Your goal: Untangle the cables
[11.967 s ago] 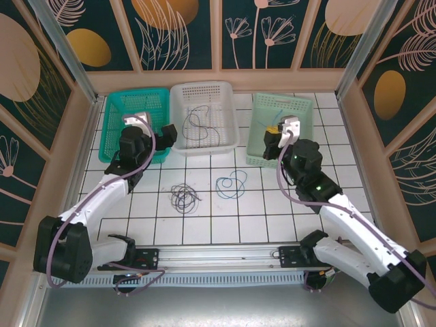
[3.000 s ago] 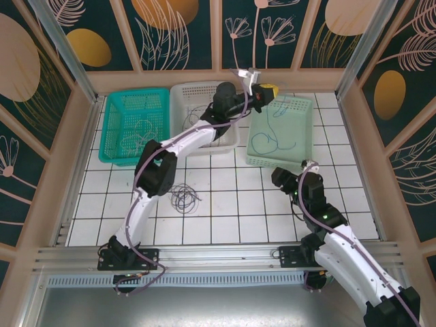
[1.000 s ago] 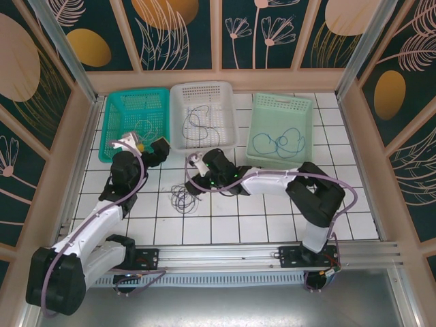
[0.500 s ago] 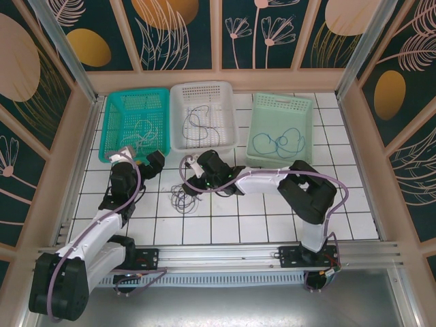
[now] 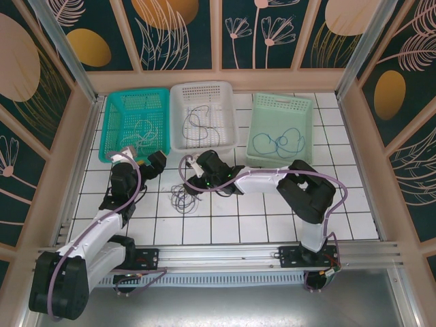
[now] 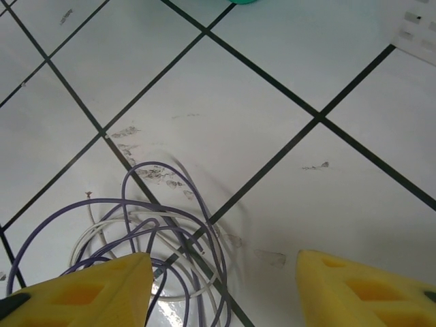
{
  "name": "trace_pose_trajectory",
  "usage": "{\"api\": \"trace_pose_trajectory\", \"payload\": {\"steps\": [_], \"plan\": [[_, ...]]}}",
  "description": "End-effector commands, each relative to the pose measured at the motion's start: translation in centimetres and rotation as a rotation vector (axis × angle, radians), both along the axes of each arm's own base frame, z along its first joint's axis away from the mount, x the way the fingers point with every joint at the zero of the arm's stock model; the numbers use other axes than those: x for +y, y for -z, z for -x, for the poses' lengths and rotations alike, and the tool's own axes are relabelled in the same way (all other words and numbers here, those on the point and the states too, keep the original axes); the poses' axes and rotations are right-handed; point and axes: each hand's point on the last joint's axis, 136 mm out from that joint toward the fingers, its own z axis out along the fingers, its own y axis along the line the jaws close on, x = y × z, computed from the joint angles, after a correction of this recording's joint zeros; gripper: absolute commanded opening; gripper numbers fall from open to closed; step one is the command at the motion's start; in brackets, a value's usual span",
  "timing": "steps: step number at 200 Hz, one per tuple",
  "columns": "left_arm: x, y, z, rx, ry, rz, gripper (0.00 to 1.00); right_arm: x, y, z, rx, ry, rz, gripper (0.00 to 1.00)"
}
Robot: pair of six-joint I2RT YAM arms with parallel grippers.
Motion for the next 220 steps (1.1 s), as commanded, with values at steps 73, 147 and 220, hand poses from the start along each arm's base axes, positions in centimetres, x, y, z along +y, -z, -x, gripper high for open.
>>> {"api": "trace_pose_trajectory", "payload": {"steps": [73,147,220], "plan": [[-0.6,-0.7,-0.4,-0.022,0.032,0.032,0.99,0.3,0.9,3.2,0.066,-0.1,0.015,0.56],[-0.9,-0.9,-0.8,-0.024,0.041,0.042,0.99,1.0,-0.1,1.9,0.028,-0.044,-0.037,0.2],[-1.7,-0.5,-1.1,-0.008,0.072,0.068,0.99,-0.8,-3.5,1.6,-0.046,0.02,-0.085,0.0]]}}
